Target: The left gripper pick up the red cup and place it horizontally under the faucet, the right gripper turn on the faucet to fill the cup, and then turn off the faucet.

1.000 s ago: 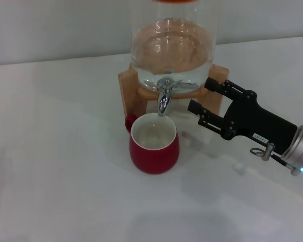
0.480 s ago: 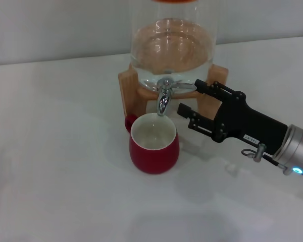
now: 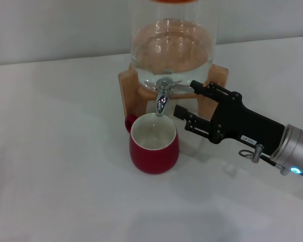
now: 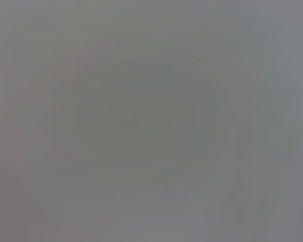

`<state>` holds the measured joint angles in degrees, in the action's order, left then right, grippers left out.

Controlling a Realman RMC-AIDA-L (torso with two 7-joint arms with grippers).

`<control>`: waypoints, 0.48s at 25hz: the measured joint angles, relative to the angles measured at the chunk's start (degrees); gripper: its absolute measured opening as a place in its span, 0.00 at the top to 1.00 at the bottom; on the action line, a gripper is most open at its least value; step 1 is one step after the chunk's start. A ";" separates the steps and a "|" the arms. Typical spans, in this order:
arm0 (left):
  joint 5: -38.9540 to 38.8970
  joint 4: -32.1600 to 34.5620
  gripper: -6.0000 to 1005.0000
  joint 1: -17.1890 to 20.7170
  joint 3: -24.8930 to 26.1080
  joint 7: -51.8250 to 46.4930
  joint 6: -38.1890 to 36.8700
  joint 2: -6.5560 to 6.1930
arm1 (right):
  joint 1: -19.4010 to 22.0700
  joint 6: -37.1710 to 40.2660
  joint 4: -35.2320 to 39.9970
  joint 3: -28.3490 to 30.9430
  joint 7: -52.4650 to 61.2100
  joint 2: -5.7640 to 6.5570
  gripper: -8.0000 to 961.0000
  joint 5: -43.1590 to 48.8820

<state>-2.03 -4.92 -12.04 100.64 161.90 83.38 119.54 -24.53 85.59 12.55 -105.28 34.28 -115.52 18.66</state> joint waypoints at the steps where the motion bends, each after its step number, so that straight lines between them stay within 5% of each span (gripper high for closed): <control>1: 0.00 0.00 0.51 -0.03 0.00 0.00 0.01 0.00 | 0.00 0.00 0.01 -0.02 0.00 0.00 0.25 0.00; 12: 0.00 0.00 0.51 -0.46 0.00 0.00 0.38 -0.01 | 0.30 0.51 0.02 -0.07 1.05 0.20 0.25 0.00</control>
<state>-2.02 -4.92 -12.49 100.63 161.89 83.75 119.53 -24.22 86.09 12.58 -105.35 35.33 -115.32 18.65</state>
